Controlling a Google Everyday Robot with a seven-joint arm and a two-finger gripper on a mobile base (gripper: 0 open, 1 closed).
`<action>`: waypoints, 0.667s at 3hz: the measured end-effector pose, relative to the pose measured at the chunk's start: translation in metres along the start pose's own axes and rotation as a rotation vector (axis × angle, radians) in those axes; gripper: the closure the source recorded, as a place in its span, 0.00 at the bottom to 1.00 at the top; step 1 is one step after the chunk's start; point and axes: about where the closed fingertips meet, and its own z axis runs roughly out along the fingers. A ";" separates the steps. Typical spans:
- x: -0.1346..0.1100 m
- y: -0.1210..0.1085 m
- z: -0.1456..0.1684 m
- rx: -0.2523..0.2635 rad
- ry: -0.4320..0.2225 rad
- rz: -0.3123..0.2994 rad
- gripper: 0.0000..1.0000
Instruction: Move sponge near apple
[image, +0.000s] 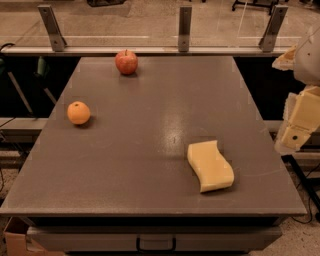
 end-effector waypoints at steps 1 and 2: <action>0.000 0.000 0.000 0.000 0.000 0.000 0.00; -0.010 0.011 0.025 -0.034 -0.025 -0.013 0.00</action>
Offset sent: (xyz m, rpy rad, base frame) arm -0.0033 0.0474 -0.0807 0.0839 0.0960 0.0788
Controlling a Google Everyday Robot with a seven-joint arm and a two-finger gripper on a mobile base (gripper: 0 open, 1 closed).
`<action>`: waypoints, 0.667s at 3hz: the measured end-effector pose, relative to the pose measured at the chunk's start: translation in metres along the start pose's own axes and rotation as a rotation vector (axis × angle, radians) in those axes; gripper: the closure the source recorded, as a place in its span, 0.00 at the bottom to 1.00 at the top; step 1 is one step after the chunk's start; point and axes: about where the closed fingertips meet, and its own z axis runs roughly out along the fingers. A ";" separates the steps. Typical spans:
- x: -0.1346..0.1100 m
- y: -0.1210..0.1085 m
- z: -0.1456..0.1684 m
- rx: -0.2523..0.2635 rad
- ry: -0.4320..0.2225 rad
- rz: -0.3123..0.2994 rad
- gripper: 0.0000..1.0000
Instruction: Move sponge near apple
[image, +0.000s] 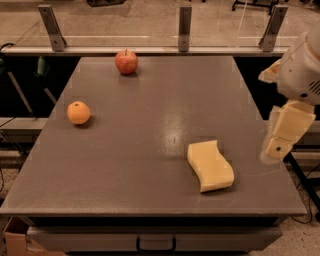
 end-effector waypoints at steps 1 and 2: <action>-0.008 0.023 0.044 -0.077 -0.045 -0.002 0.00; -0.017 0.039 0.074 -0.115 -0.089 -0.009 0.00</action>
Offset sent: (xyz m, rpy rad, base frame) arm -0.0186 0.0620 -0.1167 0.1712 0.1210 0.0852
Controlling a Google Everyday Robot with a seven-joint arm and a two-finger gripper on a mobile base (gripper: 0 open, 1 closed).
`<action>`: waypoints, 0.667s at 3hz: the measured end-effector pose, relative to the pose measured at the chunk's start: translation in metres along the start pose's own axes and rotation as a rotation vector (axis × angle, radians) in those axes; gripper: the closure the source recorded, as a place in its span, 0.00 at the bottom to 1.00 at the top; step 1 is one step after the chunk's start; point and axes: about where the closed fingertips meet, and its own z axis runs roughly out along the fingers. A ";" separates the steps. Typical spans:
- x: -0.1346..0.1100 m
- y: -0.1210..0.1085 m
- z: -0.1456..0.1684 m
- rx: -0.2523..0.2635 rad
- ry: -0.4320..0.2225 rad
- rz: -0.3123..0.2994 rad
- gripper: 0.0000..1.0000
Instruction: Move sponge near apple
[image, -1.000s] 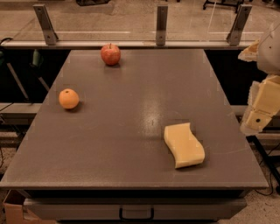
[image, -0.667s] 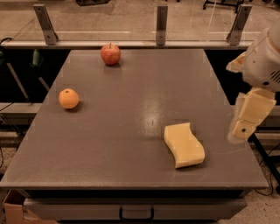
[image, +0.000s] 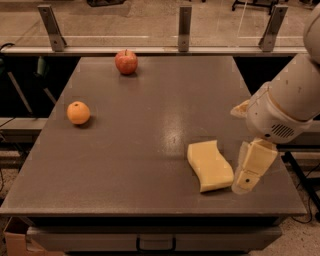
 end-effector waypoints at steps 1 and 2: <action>0.008 0.007 0.018 -0.015 -0.020 0.029 0.00; 0.005 0.013 0.029 -0.028 -0.050 0.039 0.15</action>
Offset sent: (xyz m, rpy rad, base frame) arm -0.0125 0.0160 -0.0460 0.1114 0.0453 -0.0222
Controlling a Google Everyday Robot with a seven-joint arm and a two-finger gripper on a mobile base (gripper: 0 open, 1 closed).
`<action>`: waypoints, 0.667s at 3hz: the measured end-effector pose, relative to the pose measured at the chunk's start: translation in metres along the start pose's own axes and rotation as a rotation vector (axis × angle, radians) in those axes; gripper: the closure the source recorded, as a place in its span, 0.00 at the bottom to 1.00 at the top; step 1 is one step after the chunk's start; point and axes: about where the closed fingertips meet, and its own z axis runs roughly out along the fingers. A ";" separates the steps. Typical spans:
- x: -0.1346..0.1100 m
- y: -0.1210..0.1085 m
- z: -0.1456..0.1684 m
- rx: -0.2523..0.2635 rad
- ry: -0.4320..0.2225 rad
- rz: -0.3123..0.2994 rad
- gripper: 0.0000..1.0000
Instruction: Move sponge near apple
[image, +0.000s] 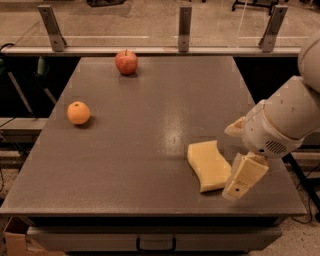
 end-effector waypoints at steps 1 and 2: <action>-0.002 0.001 0.006 -0.011 -0.017 0.015 0.39; -0.007 0.000 0.009 -0.021 -0.025 0.026 0.62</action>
Offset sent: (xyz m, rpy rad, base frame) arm 0.0086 0.0157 -0.0102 0.0513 0.0447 -0.0235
